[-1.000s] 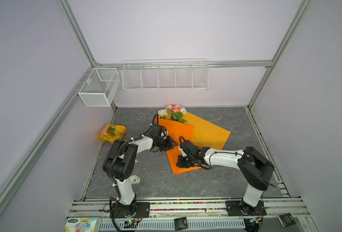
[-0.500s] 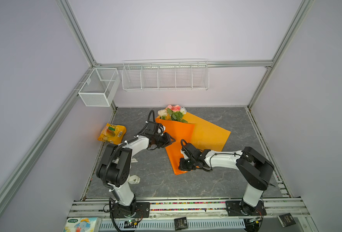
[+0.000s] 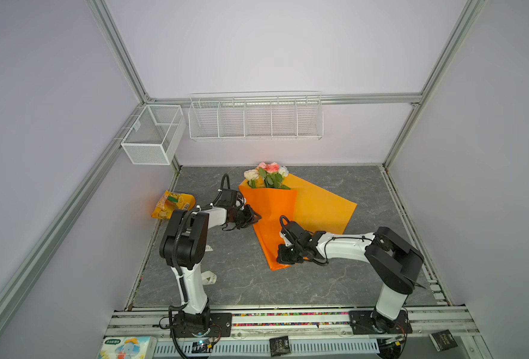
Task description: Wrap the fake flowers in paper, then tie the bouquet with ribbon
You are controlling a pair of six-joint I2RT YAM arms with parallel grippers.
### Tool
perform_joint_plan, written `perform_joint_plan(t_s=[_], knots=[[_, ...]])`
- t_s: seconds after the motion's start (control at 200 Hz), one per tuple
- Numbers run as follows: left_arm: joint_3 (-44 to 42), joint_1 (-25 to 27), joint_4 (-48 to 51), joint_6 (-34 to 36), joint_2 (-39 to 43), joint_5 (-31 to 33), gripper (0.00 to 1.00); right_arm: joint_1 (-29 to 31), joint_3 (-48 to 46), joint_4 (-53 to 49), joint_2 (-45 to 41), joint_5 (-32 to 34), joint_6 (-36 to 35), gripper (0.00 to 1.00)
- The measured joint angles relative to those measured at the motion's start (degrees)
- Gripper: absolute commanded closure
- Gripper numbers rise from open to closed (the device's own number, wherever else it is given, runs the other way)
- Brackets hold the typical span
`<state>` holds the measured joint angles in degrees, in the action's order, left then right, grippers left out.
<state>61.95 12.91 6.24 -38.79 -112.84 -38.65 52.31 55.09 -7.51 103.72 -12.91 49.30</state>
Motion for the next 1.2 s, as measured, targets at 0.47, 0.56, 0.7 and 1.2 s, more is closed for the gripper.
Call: perform_joint_plan(t_s=[0.47, 0.56, 0.7, 1.2], knots=[[12.9, -6.1, 0.9, 0.1, -9.0, -1.8, 0.71, 0.0, 0.2, -0.2, 0.2, -0.1, 0.0, 0.93], [15.8, -7.5, 1.7, 0.1, -10.9, -2.2, 0.71, 0.0, 0.3, -0.3, 0.2, -0.1, -0.1, 0.93], [20.2, -9.4, 2.3, 0.0, -13.8, -2.2, 0.71, 0.0, 0.5, -0.5, 0.4, -0.2, -0.1, 0.93], [32.8, -10.6, 5.1, -2.9, -21.1, -1.4, 0.68, -0.1, 2.0, -2.1, 1.2, -0.5, -0.9, 0.93]])
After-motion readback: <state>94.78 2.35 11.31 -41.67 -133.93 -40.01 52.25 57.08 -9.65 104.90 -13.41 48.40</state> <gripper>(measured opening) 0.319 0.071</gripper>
